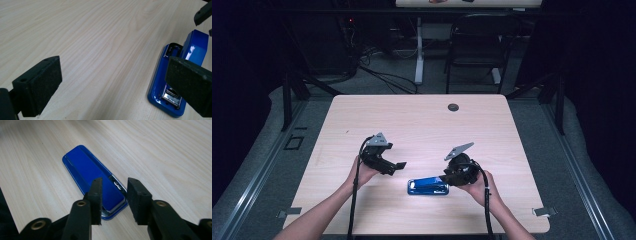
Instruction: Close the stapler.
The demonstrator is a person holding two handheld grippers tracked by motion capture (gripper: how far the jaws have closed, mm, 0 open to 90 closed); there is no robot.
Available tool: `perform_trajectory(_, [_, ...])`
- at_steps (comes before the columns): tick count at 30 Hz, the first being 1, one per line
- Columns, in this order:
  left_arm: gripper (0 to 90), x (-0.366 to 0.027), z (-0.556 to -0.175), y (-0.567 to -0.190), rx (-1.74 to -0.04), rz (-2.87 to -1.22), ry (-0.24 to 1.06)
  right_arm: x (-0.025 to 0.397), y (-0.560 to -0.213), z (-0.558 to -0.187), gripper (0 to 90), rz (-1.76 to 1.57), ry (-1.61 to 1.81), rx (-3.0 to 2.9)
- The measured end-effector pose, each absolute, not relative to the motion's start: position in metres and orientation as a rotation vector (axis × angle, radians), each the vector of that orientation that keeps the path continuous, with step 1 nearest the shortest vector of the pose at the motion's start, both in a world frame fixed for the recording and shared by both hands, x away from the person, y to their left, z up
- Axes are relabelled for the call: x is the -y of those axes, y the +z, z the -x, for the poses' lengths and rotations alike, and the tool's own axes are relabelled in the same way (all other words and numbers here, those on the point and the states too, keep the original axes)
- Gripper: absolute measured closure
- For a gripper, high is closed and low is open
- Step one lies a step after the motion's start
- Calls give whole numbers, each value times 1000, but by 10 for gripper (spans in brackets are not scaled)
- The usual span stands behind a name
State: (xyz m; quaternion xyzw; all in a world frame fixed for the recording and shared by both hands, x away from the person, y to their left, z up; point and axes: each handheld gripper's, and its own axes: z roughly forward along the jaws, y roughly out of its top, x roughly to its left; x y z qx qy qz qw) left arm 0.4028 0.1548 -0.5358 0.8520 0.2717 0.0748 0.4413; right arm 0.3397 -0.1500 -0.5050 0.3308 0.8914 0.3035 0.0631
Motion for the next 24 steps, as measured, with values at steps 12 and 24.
perform_trajectory(12, [4, -157, -404, -536, -682, -2126, 185, 173, -495, -341, 213, -1098, 874, -2574])
perform_trajectory(24, [4, -160, -406, -541, -688, -2137, 225, 227, -495, -329, 59, -1285, 832, -2441])
